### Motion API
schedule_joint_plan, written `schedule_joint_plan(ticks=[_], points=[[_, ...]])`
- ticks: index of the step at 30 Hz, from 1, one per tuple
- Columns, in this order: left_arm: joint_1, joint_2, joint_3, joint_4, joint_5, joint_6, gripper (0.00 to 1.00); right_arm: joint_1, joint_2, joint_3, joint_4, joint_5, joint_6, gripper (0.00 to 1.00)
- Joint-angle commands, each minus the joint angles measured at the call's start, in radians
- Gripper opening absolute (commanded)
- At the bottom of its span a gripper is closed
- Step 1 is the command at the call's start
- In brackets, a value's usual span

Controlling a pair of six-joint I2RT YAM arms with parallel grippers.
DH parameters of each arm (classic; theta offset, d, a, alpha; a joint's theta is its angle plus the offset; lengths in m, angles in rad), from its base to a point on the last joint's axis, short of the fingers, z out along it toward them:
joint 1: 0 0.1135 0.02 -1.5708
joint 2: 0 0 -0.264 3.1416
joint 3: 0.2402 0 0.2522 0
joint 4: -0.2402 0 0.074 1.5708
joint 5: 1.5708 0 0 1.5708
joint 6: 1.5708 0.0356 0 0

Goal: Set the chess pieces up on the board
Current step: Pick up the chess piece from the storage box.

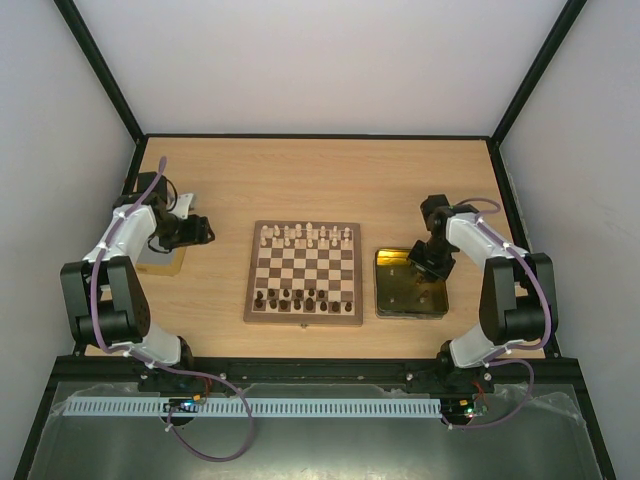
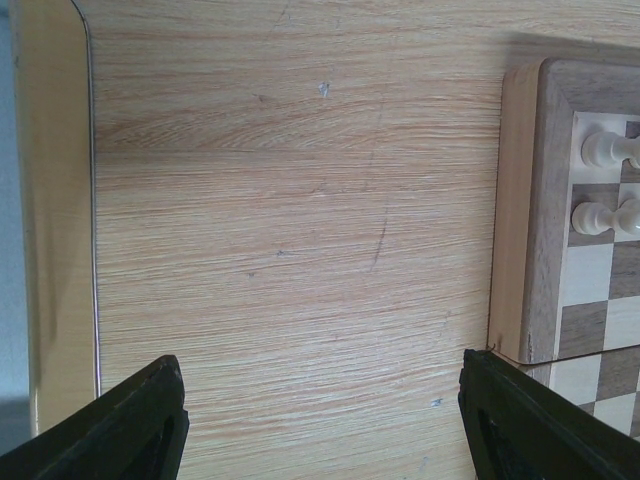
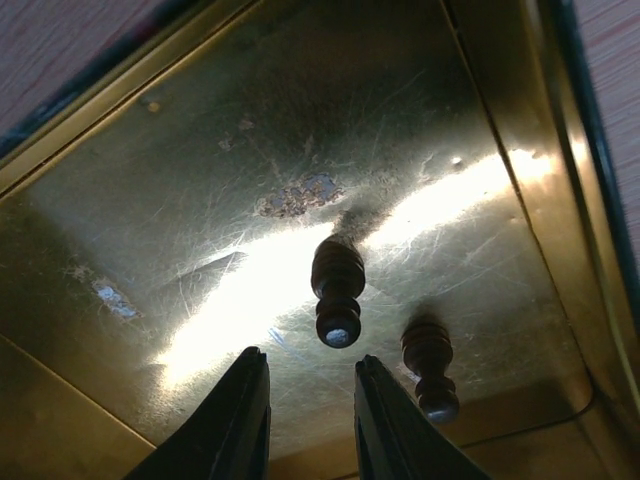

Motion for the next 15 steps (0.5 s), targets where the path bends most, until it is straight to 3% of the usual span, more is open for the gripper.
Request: schedule_joint_plan(ticks=[1, 9, 15], points=[[-0.006, 0.011, 0.021, -0.014, 0.001, 0.007, 0.74, -0.011, -0.005, -0.020, 0.011, 0.023, -0.008, 0.22], [-0.007, 0.013, 0.022, -0.014, -0.001, 0.007, 0.74, -0.028, 0.070, -0.013, 0.059, 0.040, -0.018, 0.21], [-0.009, 0.014, 0.022, -0.015, -0.004, 0.007, 0.74, -0.029, 0.089, -0.009, 0.069, 0.040, -0.018, 0.10]])
